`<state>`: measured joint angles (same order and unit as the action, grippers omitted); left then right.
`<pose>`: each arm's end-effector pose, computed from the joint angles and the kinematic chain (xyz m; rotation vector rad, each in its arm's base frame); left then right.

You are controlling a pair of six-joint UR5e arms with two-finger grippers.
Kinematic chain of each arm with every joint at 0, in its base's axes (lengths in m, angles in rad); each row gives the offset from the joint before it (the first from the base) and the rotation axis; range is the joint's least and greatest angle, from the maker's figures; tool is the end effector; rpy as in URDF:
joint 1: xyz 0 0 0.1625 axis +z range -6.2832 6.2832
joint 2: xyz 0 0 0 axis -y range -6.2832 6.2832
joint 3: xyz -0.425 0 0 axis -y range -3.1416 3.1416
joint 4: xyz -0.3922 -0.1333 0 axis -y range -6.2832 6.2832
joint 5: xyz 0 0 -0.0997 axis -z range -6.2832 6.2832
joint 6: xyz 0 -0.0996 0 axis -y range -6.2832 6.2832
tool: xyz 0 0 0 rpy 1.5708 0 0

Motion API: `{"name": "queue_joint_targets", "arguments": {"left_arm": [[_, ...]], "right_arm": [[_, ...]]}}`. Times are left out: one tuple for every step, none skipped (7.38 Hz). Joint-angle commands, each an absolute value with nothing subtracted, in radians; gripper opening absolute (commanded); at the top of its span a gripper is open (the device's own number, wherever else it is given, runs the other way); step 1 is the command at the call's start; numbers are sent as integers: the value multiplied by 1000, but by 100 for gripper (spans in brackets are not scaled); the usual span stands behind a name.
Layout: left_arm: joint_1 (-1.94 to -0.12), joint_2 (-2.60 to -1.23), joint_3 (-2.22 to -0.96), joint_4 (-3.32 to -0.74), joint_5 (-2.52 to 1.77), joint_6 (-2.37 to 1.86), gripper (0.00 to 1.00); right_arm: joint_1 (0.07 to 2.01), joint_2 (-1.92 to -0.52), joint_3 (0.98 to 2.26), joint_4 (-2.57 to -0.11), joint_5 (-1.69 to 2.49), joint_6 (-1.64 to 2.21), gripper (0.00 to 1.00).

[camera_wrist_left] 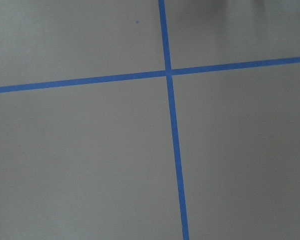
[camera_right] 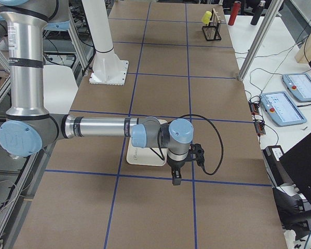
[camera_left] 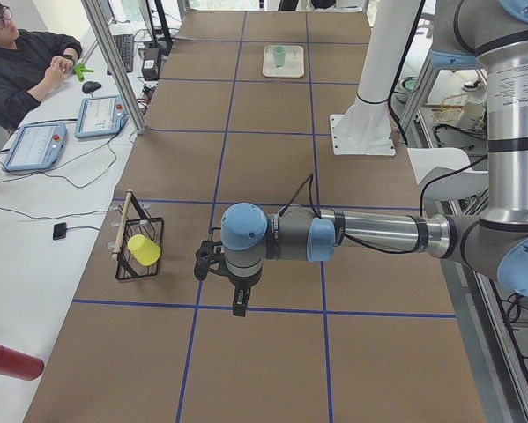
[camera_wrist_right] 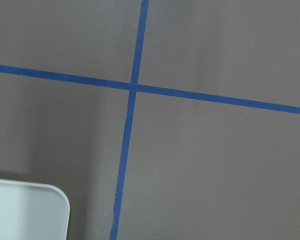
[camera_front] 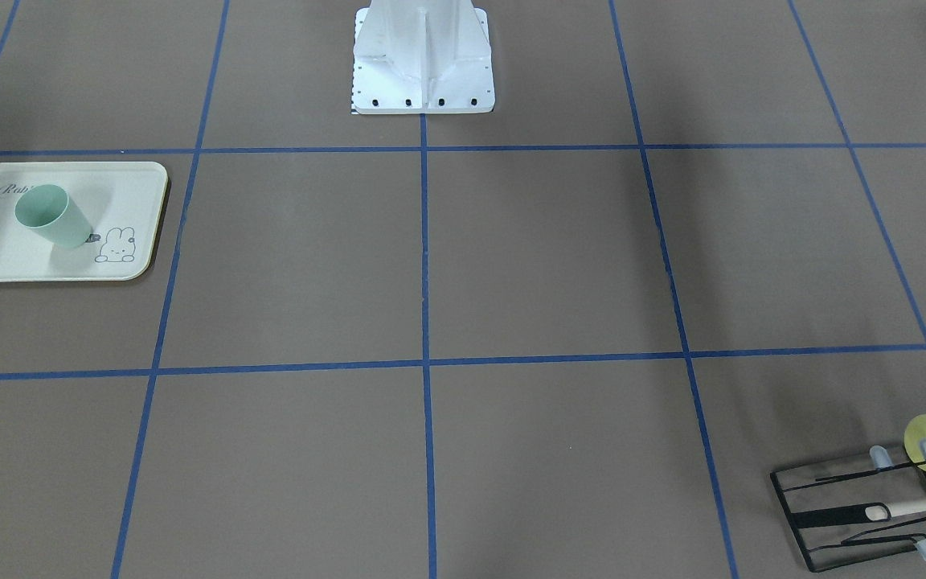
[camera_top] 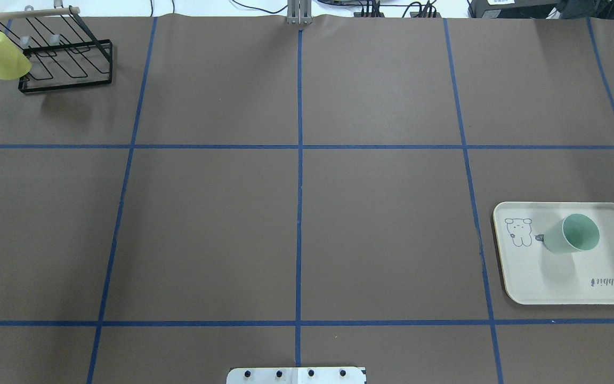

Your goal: Left arm grabs green cup and hands to right arm on tray

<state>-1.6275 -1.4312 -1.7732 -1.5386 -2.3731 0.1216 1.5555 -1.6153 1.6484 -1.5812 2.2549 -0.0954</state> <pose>-0.0862 -0.4299 0.6249 0.1003 0.7967 0.0737 0.0631 -0.4755 0.6490 0.0492 -0.6830 -0.1141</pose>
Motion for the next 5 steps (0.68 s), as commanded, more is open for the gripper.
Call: {"name": "queue_joint_targets", "arguments": {"left_arm": [[-1628,-1431,-1773,-1539,-2373,123,100],[-1628,-1431,-1773,-1539,-2373,123,100],[-1628,-1431,-1773,-1539,-2373,123,100],[-1628,-1431,-1773,-1539,-2373,123,100],[-1628,-1431,-1773,-1539,-2373,123,100]], "right_arm": [[1555,-1614,1649,-1578,2253,-97,100],[1555,-1615,1649,-1568,2253,-97,100],[1555,-1615,1648,-1565,2253,-97,100],[1555,-1615,1647,-1565,2253,-97,100],[1555,-1615,1649,-1565,2253,-97,100]]}}
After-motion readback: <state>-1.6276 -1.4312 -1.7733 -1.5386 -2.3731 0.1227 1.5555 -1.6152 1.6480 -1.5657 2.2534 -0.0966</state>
